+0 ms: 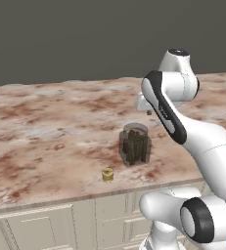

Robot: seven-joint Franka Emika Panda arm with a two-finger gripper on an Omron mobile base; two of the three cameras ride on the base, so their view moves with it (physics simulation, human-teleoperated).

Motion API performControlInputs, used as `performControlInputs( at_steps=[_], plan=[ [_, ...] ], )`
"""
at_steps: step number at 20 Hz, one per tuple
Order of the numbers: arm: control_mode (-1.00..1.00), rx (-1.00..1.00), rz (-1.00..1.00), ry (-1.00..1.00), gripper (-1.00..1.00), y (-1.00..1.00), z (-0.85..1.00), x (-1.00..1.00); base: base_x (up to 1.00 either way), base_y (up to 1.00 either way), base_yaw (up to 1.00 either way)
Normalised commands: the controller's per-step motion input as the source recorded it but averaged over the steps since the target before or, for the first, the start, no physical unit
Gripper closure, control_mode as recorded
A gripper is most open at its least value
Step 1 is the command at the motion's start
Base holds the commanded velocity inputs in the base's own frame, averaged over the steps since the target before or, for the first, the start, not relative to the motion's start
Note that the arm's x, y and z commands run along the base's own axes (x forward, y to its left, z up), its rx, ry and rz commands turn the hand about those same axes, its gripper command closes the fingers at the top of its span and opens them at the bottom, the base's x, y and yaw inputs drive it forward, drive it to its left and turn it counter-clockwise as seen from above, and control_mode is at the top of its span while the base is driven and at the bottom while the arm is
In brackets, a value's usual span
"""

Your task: Pick the jar and candle from the dining table and place them in the open cabinet. Close the cabinet after placing the objects.

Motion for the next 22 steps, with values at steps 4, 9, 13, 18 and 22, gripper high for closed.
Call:
performControlInputs(
  at_steps=[4, 9, 13, 18, 22],
  plan=[
    [-1.0, 0.0, 0.0, 0.07, -1.0, 0.19, 0.0, 0.24, 0.0, 0.0, 0.0],
    [-1.0, 0.0, 0.0, 0.18, -1.0, 0.11, -0.04, 0.24, 0.0, 0.0, 0.0],
    [-1.0, 0.0, 0.0, 0.11, -1.0, 0.0, -0.12, 0.23, 0.0, 0.0, 0.0],
    [-1.0, 0.0, 0.0, 0.08, -1.0, 0.1, -0.03, 0.49, 0.0, 0.0, 0.0],
    [-1.0, 0.0, 0.0, 0.08, -1.0, 0.28, -0.07, 0.64, 0.0, 0.0, 0.0]
  ],
)
